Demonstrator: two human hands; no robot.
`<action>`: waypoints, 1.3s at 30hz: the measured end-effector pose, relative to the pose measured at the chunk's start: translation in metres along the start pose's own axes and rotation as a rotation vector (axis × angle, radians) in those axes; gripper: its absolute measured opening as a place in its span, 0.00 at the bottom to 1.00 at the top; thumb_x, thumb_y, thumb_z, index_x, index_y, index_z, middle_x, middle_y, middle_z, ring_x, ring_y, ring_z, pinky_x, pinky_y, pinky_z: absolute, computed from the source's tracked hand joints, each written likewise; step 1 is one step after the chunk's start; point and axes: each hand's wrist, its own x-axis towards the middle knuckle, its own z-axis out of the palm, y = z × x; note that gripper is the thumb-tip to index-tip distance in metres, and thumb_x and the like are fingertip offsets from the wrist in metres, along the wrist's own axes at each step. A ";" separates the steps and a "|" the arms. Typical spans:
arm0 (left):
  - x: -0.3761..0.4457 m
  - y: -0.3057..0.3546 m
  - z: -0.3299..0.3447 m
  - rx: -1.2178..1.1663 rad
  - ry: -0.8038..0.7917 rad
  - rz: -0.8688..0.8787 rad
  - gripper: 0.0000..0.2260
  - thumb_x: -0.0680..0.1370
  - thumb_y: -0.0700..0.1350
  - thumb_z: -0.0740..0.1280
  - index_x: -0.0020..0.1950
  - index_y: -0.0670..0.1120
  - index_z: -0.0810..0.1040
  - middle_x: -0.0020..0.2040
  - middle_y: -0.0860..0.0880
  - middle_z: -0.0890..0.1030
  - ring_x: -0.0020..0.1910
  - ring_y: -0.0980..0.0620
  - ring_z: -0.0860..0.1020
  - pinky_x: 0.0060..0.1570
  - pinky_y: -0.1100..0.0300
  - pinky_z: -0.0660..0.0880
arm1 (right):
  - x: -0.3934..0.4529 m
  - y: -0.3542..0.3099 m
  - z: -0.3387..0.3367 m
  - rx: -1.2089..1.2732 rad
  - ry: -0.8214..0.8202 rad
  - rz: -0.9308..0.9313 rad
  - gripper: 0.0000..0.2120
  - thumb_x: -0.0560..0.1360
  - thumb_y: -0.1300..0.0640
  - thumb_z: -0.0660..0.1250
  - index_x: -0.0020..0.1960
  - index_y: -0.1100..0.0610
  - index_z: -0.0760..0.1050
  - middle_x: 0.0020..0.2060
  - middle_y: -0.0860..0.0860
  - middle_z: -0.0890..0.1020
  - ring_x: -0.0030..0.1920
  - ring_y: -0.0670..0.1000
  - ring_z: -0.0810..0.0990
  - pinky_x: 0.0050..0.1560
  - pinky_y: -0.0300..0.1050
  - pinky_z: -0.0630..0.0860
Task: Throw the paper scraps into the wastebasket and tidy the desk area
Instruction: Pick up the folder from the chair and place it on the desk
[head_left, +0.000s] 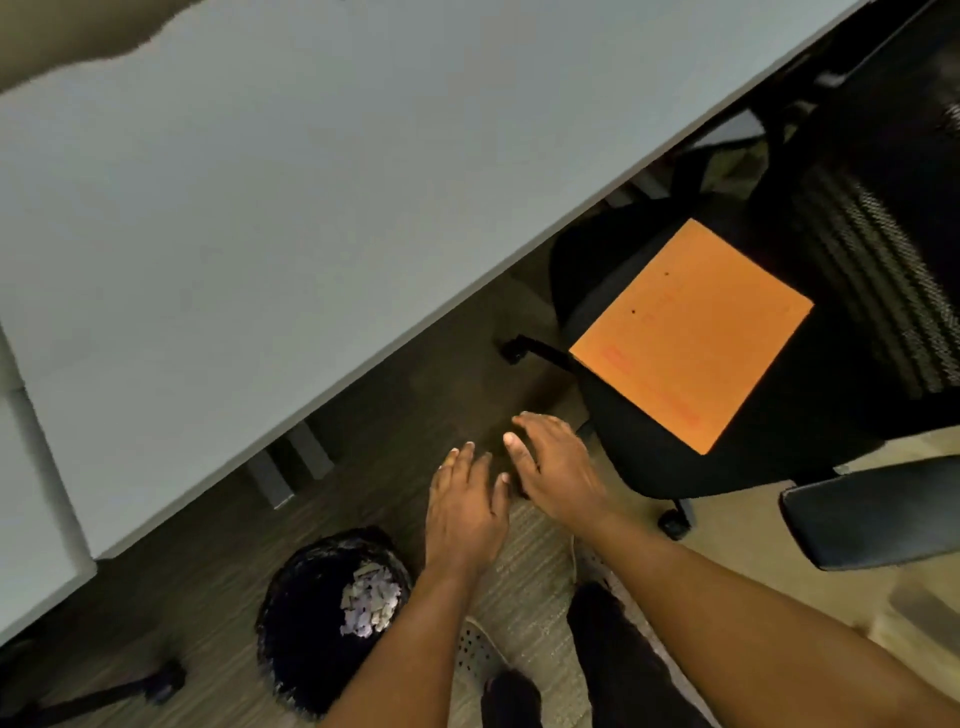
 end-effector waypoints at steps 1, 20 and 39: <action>0.008 0.014 -0.003 0.016 -0.015 0.025 0.24 0.83 0.58 0.50 0.76 0.50 0.64 0.79 0.49 0.58 0.78 0.52 0.52 0.77 0.52 0.49 | 0.004 0.007 -0.014 0.004 0.021 0.020 0.23 0.82 0.43 0.55 0.70 0.56 0.71 0.68 0.53 0.74 0.70 0.52 0.69 0.68 0.46 0.64; 0.206 0.169 0.051 -0.190 -0.226 -0.225 0.32 0.77 0.49 0.68 0.78 0.48 0.58 0.77 0.44 0.62 0.78 0.43 0.55 0.75 0.46 0.57 | 0.063 0.210 -0.131 0.396 0.110 0.932 0.43 0.73 0.43 0.69 0.78 0.54 0.49 0.77 0.58 0.55 0.74 0.62 0.60 0.71 0.58 0.65; 0.174 0.204 0.014 -0.515 -0.202 -0.488 0.12 0.77 0.35 0.62 0.57 0.47 0.76 0.47 0.46 0.82 0.47 0.49 0.81 0.47 0.51 0.81 | 0.040 0.213 -0.168 0.782 0.283 1.145 0.25 0.75 0.58 0.64 0.69 0.51 0.61 0.54 0.56 0.77 0.48 0.57 0.78 0.44 0.52 0.79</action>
